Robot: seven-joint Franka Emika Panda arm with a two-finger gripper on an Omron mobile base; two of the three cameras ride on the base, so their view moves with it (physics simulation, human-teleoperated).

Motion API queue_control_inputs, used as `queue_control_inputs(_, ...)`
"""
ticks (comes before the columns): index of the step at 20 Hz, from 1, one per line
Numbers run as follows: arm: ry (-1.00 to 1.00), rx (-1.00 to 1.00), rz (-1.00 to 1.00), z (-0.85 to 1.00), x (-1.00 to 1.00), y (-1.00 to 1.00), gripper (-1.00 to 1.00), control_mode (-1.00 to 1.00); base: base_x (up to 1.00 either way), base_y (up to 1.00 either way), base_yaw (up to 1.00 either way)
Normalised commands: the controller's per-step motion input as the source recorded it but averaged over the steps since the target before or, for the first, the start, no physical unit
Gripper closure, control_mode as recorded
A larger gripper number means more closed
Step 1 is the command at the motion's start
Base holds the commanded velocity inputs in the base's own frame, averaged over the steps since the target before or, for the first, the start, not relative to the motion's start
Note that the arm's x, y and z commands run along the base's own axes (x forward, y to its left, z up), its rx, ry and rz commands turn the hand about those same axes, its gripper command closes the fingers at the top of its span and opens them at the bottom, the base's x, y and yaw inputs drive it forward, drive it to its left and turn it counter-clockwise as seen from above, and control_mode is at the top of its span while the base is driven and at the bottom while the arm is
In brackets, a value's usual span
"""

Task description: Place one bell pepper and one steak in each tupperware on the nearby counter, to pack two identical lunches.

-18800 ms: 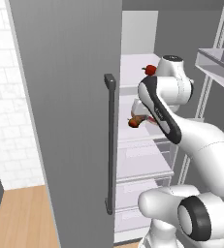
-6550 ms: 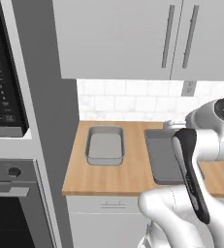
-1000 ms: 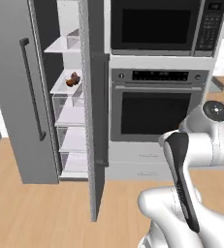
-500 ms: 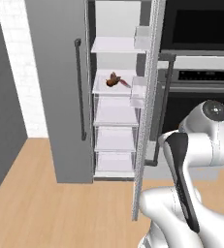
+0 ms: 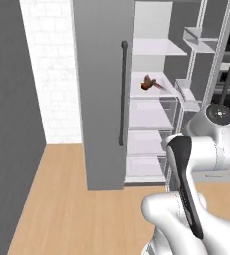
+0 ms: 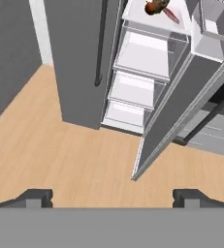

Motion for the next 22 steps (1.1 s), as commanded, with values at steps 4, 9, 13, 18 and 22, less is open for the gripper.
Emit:
queue_control_inputs(4, 0.0, 0.0, 0.0, 0.0, 0.0, 0.0, -1.0, 1.0, 0.61, 0.18, -0.25)
queue_control_inputs(9, 0.0, 0.0, 0.0, 0.0, 0.0, 0.0, -1.0, 1.0, 0.99, 0.0, -0.2)
queue_control_inputs(13, 0.0, 0.0, 0.0, 0.0, 0.0, 0.0, -1.0, 1.0, 0.98, 0.0, -0.19)
queue_control_inputs(18, 0.0, 0.0, 0.0, 0.0, 0.0, 0.0, -1.0, 1.0, 0.78, -0.02, -0.18)
queue_control_inputs(22, 0.0, 0.0, 0.0, 0.0, 0.0, 0.0, -1.0, 1.0, 0.64, -0.02, -0.16)
